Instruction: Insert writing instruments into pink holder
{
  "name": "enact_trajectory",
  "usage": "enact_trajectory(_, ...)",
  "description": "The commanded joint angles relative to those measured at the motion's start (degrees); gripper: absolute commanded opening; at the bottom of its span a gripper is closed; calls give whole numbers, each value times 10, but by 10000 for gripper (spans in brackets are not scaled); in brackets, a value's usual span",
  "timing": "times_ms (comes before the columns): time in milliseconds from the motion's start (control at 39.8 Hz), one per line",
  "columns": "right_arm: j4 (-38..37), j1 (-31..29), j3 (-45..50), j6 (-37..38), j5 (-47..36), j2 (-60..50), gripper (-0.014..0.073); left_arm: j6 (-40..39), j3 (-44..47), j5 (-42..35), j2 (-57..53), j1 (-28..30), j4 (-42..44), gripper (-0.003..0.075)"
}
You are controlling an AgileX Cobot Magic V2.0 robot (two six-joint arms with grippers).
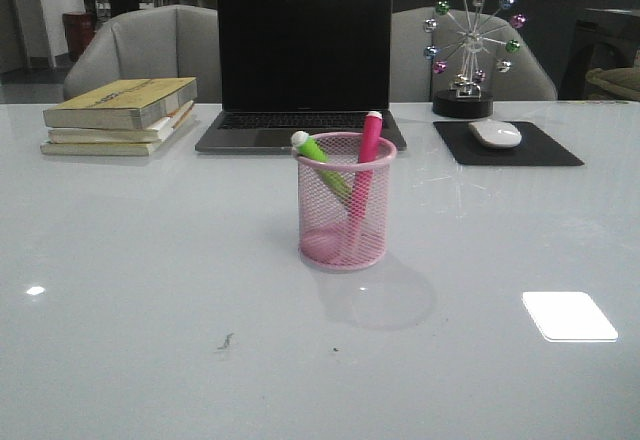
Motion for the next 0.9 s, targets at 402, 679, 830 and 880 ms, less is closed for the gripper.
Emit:
enact_trajectory(402,36,0,127,0,-50,-145,29,0,-17,-45,-2,-4,-10,456)
enact_trajectory(679,37,0,127,0,-48,-145,29,0,-17,-45,-2,-4,-10,456)
enact_trajectory(830,37,0,127,0,-48,-145,29,0,-17,-45,-2,-4,-10,456)
enact_trajectory(880,37,0,127,0,-48,-145,29,0,-17,-45,-2,-4,-10,456)
